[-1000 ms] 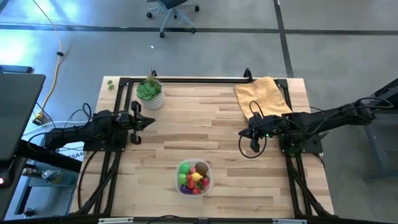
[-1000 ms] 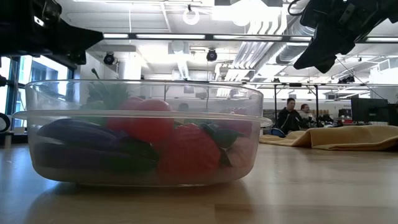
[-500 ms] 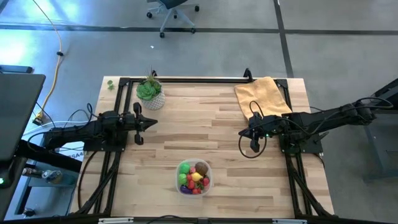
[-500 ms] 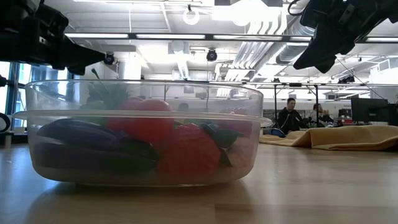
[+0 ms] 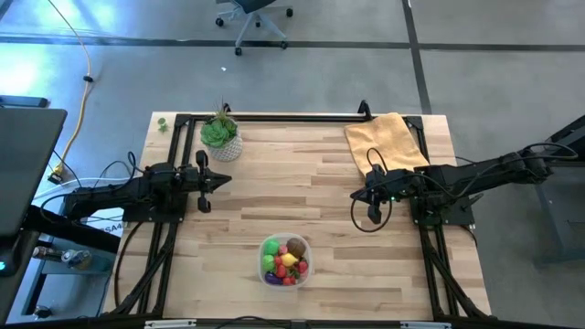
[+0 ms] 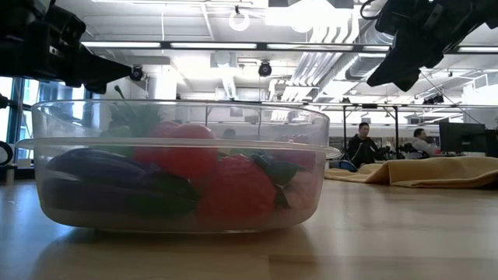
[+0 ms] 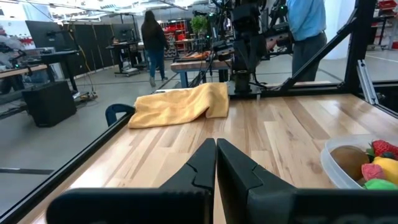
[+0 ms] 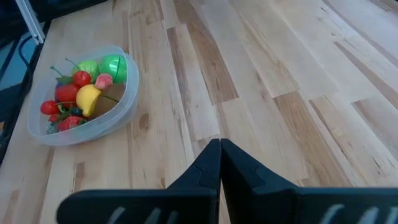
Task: Pick and placing Produce into tupperware
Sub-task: Return to Home Position
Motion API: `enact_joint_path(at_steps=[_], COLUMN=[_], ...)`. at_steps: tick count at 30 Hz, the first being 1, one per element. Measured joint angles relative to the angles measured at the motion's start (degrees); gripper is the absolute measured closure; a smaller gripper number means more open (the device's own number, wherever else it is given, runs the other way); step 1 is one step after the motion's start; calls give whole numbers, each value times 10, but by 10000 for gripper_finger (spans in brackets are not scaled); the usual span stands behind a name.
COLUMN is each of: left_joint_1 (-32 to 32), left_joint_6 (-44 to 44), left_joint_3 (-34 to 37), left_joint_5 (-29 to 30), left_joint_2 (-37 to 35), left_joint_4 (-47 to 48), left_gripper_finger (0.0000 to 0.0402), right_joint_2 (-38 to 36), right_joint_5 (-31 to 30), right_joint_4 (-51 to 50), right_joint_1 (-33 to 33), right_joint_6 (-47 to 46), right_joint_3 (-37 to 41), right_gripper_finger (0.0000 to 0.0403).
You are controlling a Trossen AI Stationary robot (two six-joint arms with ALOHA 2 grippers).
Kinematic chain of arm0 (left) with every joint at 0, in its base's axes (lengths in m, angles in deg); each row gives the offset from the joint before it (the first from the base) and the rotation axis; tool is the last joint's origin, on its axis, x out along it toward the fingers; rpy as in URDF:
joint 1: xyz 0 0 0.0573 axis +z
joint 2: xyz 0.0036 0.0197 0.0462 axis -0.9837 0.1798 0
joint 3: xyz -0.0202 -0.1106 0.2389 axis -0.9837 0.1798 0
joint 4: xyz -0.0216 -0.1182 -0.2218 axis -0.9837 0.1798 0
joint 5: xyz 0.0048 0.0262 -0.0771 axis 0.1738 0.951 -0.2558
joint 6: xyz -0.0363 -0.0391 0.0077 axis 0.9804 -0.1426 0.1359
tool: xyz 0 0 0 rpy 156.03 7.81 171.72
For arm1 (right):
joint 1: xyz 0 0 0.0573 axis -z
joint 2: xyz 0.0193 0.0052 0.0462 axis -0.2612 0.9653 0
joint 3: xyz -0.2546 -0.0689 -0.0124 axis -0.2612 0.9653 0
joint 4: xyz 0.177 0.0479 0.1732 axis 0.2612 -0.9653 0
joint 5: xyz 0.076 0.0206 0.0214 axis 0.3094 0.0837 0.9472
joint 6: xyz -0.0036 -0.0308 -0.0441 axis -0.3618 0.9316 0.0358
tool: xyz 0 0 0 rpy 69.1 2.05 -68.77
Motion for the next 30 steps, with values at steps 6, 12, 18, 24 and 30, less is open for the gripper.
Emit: enact_joint_path(at_steps=[6, 12, 18, 24, 30], left_joint_1=[0, 0, 0, 0, 0], left_joint_6=[0, 0, 0, 0, 1], left_joint_3=[0, 0, 0, 0, 0], left_joint_5=[0, 0, 0, 0, 0], left_joint_2=[0, 0, 0, 0, 0], left_joint_4=[0, 0, 0, 0, 0], left_gripper_finger=[396, 396, 396, 396, 396], right_joint_2=[0, 0, 0, -49, -149], right_joint_5=[-8, -82, -52, 72, 140], right_joint_4=[98, 332, 565, 609, 406], right_joint_1=[0, 0, 1, 48, 105], right_joint_6=[-39, 1, 85, 81, 79], right_joint_3=[0, 0, -1, -17, -94], right_gripper_finger=[402, 402, 402, 402, 402])
